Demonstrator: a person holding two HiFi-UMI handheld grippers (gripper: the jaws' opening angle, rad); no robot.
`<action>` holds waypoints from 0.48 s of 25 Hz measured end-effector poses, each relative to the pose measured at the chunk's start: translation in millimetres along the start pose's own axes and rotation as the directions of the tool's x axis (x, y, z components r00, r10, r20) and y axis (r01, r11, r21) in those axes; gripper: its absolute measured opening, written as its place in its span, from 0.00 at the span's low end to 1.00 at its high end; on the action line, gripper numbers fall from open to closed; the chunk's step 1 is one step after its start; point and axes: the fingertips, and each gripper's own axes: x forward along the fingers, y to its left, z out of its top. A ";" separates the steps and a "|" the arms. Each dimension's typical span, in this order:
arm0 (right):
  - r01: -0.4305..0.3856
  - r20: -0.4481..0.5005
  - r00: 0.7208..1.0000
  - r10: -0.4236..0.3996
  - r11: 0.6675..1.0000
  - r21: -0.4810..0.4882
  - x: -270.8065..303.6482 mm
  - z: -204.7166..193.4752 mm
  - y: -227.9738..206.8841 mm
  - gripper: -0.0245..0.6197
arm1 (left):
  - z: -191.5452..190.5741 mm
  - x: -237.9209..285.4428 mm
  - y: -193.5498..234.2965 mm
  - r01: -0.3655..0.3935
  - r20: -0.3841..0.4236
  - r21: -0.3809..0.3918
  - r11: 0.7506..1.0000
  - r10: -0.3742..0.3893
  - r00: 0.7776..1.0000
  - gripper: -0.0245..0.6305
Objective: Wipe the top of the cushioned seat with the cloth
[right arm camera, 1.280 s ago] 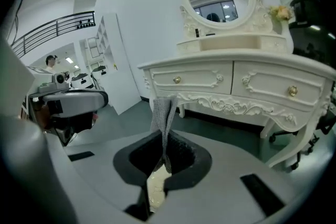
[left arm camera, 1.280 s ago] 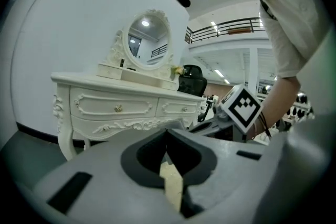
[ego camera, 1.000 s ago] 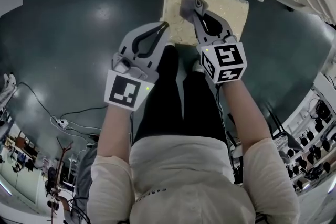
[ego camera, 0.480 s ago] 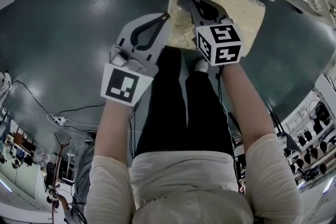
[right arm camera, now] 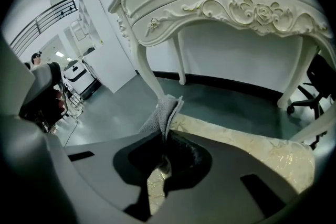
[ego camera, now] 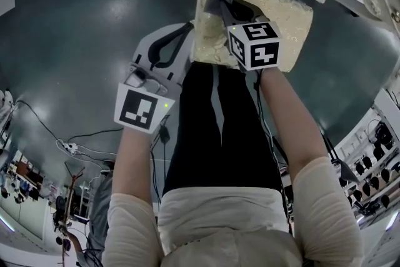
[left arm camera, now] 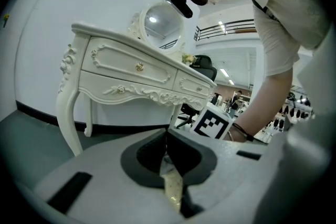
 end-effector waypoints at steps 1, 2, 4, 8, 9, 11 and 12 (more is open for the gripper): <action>-0.003 0.000 1.000 0.003 1.000 -0.002 -0.4 -0.5 0.1 0.08 | -0.3 -0.8 -0.7 -0.005 -0.002 0.001 1.000 0.005 1.000 0.04; -0.005 -0.001 1.000 0.005 1.000 -0.009 -0.7 -1.0 0.1 0.08 | -0.3 -0.7 -1.8 -0.009 -0.002 0.003 1.000 0.009 1.000 0.04; -0.010 -0.005 1.000 0.010 1.000 -0.028 -2.1 -2.7 -2.8 0.08 | 0.3 3.1 -6.4 -0.016 -0.001 0.003 1.000 0.016 1.000 0.04; -0.013 -0.012 1.000 0.013 0.999 -0.037 -10.3 -9.9 -22.7 0.08 | 2.5 22.0 -24.8 -0.009 0.008 -0.006 1.000 0.009 1.000 0.04; -0.010 -0.011 1.000 0.010 0.999 -0.037 -13.0 -11.6 -28.8 0.08 | 3.4 27.0 -29.8 -0.007 0.011 -0.006 1.000 0.007 1.000 0.04; -0.002 -0.010 1.000 0.002 0.999 -0.045 -18.4 -15.6 -38.8 0.08 | 4.8 34.2 -39.2 -0.005 0.015 -0.009 1.000 0.005 1.000 0.04; 0.001 -0.010 1.000 -0.002 0.999 -0.051 -20.7 -17.8 -42.6 0.08 | 4.9 36.3 -43.5 -0.002 0.012 -0.011 1.000 0.002 1.000 0.04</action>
